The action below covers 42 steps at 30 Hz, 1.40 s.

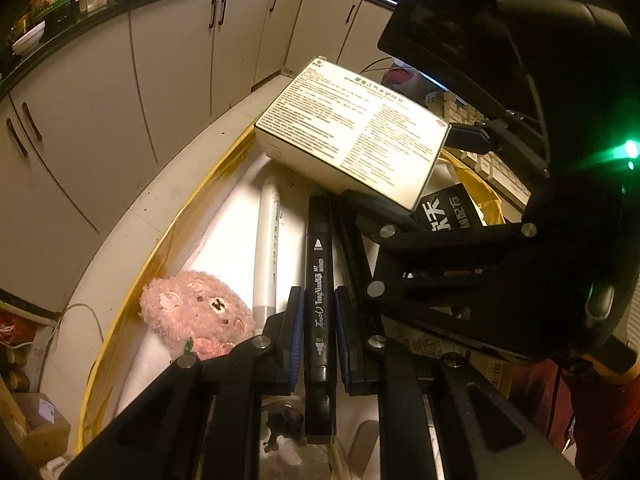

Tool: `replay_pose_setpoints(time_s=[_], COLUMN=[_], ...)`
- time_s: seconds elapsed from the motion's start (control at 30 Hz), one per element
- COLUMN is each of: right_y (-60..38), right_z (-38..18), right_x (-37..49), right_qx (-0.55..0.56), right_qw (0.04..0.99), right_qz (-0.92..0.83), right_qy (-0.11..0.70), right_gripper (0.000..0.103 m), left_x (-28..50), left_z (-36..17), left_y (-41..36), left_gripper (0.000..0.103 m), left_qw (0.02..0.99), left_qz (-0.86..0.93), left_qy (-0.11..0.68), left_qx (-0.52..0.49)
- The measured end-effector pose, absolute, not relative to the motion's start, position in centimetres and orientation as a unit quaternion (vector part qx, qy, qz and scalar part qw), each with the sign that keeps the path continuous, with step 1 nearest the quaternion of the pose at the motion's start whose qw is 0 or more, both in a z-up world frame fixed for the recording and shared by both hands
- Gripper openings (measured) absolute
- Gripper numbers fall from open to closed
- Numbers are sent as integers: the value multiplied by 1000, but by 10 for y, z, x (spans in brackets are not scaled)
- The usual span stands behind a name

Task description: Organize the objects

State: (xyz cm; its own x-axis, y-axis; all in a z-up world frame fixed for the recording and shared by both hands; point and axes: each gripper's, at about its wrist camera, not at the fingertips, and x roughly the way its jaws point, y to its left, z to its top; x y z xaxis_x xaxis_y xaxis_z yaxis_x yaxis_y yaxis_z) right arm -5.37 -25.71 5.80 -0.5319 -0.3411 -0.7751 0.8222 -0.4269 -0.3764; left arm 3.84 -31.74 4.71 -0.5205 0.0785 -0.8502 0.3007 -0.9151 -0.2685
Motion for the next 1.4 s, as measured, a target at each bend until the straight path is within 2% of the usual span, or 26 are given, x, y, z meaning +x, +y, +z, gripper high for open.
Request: replay_pose_setpoints(time_s=[0.43,0.53,0.6,0.7,0.83,1.0,1.2,1.4], right_y=[-212,-189,-175,-150,-119,-93,-81,-76], right_z=[80,85,88,91,88,83,83,85], right_x=[-35,-27,-23,-17,-10,3,24,37], right_qx=[330,336,341,354,378,400,397,388], right_qw=[353,339,330,323,312,306,302,302], right_qz=[-821,-834,-841,-850,-857,-857,-862,-866], right_qy=[306,278,260,218,162,110,92,86], right_gripper=[90,93,94,97,103,103,103,103], left_x=[49,46,50,53,59,66,65,79], left_z=[51,54,57,63,68,72,73,82], left_y=[-313,-309,-310,-307,-299,-291,-281,-275], left_gripper=[17,37,59,72,77,84,92,96], left_qw=[82,92,99,105,111,121,134,187], left_qz=[-856,-861,-867,-875,-884,-890,-894,-896], left_qy=[178,178,175,165,147,129,112,69], left_qx=[479,468,456,443,429,419,412,397])
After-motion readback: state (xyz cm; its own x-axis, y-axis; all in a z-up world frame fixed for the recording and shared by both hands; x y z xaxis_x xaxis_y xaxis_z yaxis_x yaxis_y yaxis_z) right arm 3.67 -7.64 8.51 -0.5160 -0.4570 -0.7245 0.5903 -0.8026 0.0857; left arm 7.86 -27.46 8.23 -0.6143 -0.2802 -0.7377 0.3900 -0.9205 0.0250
